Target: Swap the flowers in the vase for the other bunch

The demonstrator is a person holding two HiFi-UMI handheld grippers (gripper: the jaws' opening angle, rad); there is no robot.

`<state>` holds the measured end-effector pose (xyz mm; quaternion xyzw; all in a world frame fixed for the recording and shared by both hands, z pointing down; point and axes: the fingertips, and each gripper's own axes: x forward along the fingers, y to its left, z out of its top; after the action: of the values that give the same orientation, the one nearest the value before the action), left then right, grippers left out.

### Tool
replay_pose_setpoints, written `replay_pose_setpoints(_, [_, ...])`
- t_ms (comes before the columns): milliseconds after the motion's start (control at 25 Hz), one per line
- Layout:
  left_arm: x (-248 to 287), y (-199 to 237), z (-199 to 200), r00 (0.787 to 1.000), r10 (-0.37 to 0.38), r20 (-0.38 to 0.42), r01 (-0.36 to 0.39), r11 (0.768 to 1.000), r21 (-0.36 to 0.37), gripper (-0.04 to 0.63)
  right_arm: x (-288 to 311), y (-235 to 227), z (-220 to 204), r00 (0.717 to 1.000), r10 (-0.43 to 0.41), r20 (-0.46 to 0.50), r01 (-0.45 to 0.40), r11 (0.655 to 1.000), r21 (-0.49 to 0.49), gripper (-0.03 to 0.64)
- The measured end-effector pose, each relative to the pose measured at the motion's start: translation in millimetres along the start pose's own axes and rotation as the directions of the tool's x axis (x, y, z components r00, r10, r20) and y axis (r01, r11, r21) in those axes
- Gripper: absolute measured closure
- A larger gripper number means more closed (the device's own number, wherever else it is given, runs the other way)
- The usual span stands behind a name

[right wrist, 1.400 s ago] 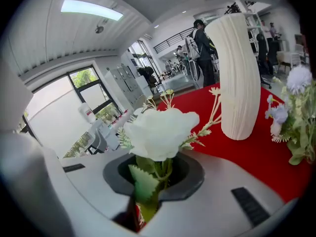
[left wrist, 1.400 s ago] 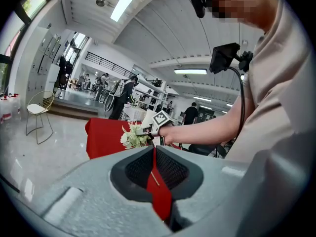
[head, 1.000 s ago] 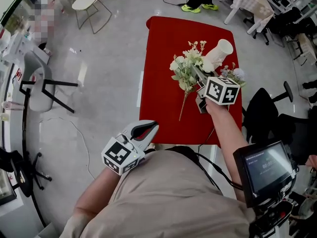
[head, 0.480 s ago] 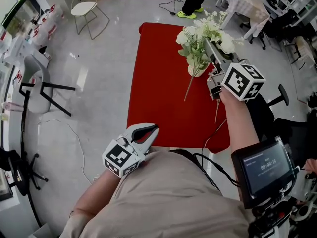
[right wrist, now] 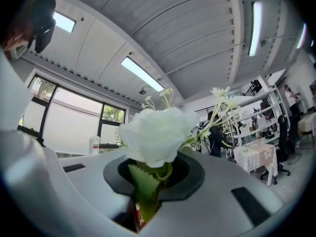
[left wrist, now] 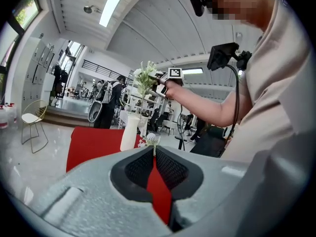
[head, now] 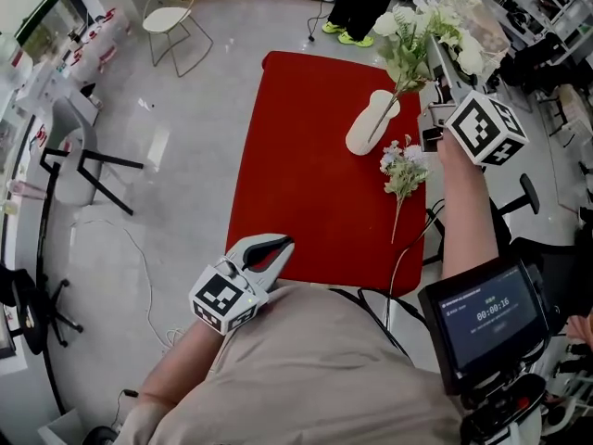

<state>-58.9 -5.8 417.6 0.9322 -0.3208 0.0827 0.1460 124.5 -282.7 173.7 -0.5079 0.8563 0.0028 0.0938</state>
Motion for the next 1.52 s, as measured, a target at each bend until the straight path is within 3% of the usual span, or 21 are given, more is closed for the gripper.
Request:
replay_pose_setpoints(640, [18.1,-1.3,0.8,0.996,0.090,-0.001,-0.090,0.996,-0.012,0.588,28.5,-58.3,4.1,0.995,-0.045,0.090,0.056,0.992,-0.115,0.540])
replay_pose_setpoints(840, [30.9,2.8,0.9,0.993,0.120,-0.011,-0.120,0.993,-0.016,0.588,39.0,-76.5,-14.3,0.994,-0.041,0.098,0.055,0.989,-0.138,0.540])
replay_pose_setpoints(1200, [33.3,-1.5,5.9,0.989,0.148,-0.027,-0.148,0.989,-0.012,0.588,31.2,-62.7,-58.2,0.993,0.026,0.118,-0.002,0.979,-0.202,0.540])
replay_pose_setpoints(1520, [41.6,-9.1,5.2,0.988,0.146,-0.048,-0.146,0.989,-0.008,0.588,17.6,-62.8,-103.8,0.996,0.032,0.083,-0.016,0.982,-0.187,0.540])
